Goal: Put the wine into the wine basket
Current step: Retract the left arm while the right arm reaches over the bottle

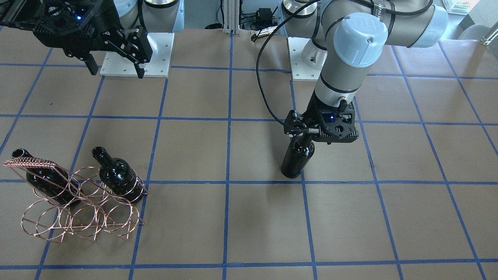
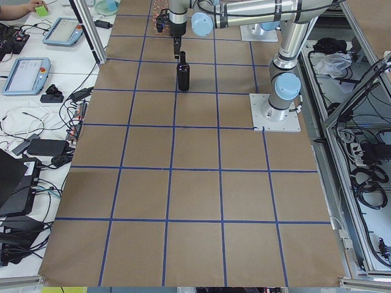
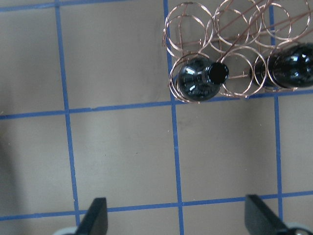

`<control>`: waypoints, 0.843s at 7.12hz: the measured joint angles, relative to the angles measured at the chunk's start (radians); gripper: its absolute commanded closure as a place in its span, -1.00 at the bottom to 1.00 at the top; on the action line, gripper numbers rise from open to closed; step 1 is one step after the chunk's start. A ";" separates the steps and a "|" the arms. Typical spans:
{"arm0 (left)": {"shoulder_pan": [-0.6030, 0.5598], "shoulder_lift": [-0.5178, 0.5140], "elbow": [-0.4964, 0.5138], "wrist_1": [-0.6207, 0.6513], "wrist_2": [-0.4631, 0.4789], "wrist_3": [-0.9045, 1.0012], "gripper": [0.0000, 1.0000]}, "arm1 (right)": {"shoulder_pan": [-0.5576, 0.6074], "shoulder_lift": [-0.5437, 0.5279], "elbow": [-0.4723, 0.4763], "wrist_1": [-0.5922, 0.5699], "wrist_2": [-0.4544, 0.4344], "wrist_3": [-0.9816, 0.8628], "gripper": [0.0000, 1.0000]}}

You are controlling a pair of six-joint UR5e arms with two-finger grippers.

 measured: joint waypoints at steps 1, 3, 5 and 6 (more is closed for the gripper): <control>0.028 0.004 0.080 -0.092 0.000 0.008 -1.00 | 0.002 0.015 0.004 -0.084 0.000 0.001 -1.00; 0.161 0.006 0.171 -0.180 -0.002 0.116 -1.00 | 0.007 0.049 0.014 -0.162 0.008 0.043 -1.00; 0.306 0.013 0.189 -0.210 -0.001 0.241 -1.00 | 0.061 0.126 -0.040 -0.174 0.050 0.213 -1.00; 0.365 0.022 0.191 -0.231 0.009 0.270 -1.00 | 0.127 0.203 -0.117 -0.178 0.056 0.343 -1.00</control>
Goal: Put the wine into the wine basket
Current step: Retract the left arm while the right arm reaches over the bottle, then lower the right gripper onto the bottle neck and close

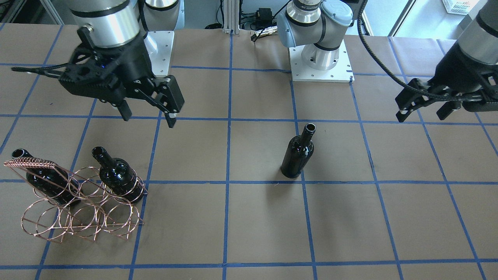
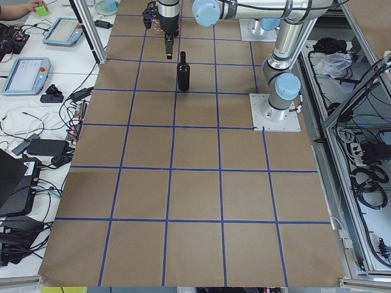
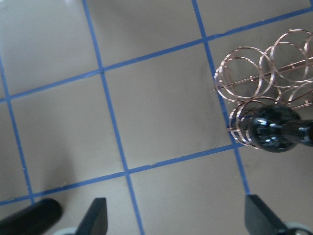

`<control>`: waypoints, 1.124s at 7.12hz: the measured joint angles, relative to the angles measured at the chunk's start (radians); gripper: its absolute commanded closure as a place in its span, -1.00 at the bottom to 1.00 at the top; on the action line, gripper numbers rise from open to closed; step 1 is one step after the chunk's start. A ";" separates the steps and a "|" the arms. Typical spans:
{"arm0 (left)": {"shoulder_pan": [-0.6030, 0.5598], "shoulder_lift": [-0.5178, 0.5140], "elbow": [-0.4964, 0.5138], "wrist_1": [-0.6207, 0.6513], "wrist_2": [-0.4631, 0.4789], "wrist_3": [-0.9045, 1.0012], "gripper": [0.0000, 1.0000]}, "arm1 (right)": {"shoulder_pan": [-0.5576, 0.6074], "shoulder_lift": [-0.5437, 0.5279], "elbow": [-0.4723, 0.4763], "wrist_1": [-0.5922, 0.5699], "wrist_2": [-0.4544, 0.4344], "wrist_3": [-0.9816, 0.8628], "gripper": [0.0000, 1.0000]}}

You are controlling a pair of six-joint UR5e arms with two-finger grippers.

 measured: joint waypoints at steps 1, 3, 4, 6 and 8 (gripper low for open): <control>0.046 0.010 -0.001 -0.019 0.020 0.041 -1.00 | 0.081 0.085 -0.087 -0.005 -0.004 0.134 -1.00; 0.102 0.024 -0.008 -0.012 0.063 0.195 -1.00 | 0.248 0.222 -0.185 -0.063 -0.039 0.385 -1.00; 0.117 0.025 -0.018 -0.008 0.076 0.231 -1.00 | 0.324 0.266 -0.198 -0.082 -0.066 0.474 -0.99; 0.155 0.024 -0.030 -0.008 0.072 0.265 -1.00 | 0.433 0.333 -0.211 -0.093 -0.119 0.576 -0.96; 0.171 0.023 -0.037 -0.009 0.067 0.279 -1.00 | 0.490 0.371 -0.230 -0.094 -0.143 0.597 -0.92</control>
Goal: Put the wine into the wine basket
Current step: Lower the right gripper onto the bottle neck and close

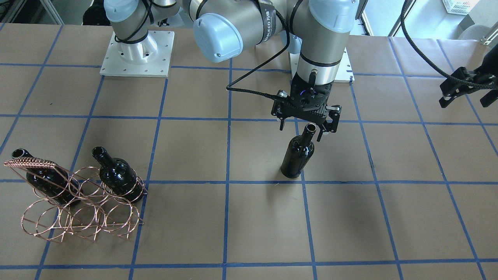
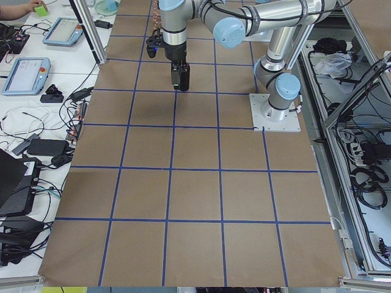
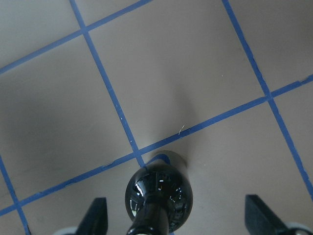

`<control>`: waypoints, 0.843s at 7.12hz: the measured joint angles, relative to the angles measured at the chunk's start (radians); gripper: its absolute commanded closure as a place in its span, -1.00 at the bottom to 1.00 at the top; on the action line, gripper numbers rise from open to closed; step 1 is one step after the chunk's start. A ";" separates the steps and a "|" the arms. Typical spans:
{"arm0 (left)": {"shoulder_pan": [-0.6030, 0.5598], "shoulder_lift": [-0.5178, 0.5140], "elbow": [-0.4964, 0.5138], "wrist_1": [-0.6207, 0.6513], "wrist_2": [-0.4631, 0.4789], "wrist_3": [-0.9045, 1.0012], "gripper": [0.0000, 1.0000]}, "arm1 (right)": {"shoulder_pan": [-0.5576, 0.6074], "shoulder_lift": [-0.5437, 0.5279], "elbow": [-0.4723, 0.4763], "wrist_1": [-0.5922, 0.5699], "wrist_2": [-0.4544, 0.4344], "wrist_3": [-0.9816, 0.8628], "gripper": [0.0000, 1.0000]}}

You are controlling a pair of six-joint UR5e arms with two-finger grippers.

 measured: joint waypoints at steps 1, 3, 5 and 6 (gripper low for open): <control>0.002 0.000 -0.003 0.000 0.000 0.002 -1.00 | 0.010 0.011 -0.011 -0.001 -0.002 -0.009 -0.80; 0.002 -0.001 -0.005 0.000 0.000 0.002 -1.00 | 0.014 0.028 -0.018 -0.001 0.000 -0.063 -0.35; 0.002 -0.002 -0.006 0.000 -0.001 0.002 -1.00 | 0.015 0.041 -0.018 -0.005 0.016 -0.077 -0.10; 0.002 -0.002 -0.006 0.000 -0.001 0.002 -1.00 | 0.015 0.045 -0.018 -0.011 0.023 -0.073 -0.01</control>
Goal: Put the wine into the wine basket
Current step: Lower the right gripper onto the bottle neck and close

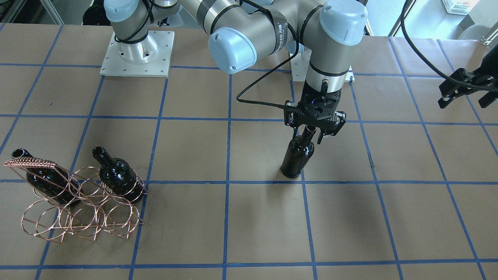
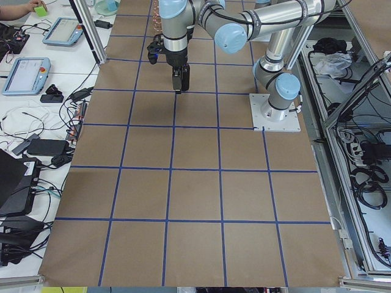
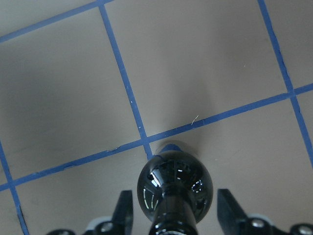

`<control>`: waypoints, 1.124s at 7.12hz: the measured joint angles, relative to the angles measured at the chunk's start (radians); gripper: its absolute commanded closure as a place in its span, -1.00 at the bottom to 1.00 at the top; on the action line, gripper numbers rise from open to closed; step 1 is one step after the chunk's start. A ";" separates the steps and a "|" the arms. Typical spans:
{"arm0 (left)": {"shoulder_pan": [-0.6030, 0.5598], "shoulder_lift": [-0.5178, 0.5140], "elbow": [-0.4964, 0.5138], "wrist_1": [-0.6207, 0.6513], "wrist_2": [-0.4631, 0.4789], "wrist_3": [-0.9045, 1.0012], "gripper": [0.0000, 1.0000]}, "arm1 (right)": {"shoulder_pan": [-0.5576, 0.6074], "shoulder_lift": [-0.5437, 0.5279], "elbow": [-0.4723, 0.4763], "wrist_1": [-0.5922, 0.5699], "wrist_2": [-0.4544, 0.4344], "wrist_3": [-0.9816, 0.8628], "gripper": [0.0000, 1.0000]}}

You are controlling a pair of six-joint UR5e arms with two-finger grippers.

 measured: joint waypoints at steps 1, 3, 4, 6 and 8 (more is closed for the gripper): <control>0.000 0.000 0.000 0.000 0.000 0.000 -1.00 | 0.000 0.003 0.002 -0.011 0.006 -0.002 0.12; 0.000 0.000 0.000 0.000 0.000 0.002 -1.00 | 0.000 0.006 0.014 -0.045 0.010 -0.009 0.48; 0.000 0.000 0.000 0.000 0.000 0.004 -1.00 | 0.000 0.006 0.024 -0.055 0.010 -0.018 0.51; -0.001 0.000 0.000 0.000 0.000 0.005 -1.00 | -0.001 -0.002 0.039 -0.054 0.004 -0.060 0.65; -0.003 0.001 0.000 -0.001 0.000 0.005 -1.00 | -0.002 -0.025 0.047 -0.026 0.003 -0.073 0.63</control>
